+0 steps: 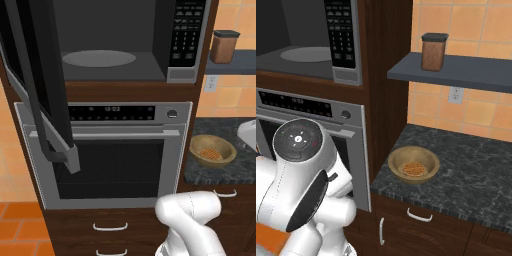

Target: Open the microwave, place the bowl with waffle inside the microwave, then close the microwave door and turn it on.

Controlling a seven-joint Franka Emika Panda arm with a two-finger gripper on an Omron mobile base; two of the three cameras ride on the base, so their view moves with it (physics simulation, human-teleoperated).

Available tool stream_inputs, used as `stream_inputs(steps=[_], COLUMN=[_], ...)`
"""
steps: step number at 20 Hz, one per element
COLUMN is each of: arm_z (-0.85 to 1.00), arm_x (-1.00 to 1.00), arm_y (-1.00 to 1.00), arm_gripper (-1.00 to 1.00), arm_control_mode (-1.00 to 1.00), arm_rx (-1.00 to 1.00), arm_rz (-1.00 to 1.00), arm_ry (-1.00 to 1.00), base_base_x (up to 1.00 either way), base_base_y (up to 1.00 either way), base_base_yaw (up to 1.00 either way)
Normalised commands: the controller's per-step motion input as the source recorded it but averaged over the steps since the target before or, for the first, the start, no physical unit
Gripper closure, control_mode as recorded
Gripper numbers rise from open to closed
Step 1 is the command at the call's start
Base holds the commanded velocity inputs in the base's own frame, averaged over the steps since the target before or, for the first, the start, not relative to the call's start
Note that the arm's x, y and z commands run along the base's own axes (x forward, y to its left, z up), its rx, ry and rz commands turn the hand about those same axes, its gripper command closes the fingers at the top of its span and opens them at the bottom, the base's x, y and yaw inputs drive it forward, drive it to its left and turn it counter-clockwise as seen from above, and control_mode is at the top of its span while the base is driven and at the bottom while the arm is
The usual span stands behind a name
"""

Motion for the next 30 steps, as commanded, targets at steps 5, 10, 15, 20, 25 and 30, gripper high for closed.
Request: stream_inputs(steps=[5,10,15,20,25,30], arm_z=[-0.29,-0.32,-0.39,-0.41,-0.42,-0.49], arm_x=[0.43,0.37,0.42,0.5,0.51,0.51], arm_y=[-0.86,-0.84,-0.56,-0.38,-0.32,-0.31], arm_gripper=[-1.0,-1.0,-1.0,-1.0,-1.0,-1.0], arm_control_mode=[-1.0,-1.0,-1.0,-1.0,-1.0,-1.0], arm_rx=[0.0,0.0,0.0,0.0,0.0,0.0], arm_rz=[-0.26,-0.11,-0.01,0.0,0.03,0.14], arm_ry=[0.26,0.17,0.04,0.03,0.0,0.03], base_base_x=[0.0,0.0,0.0,0.0,0.0,0.0], base_base_y=[0.0,0.0,0.0,0.0,0.0,0.0], base_base_yaw=[0.0,0.0,0.0,0.0,0.0,0.0])
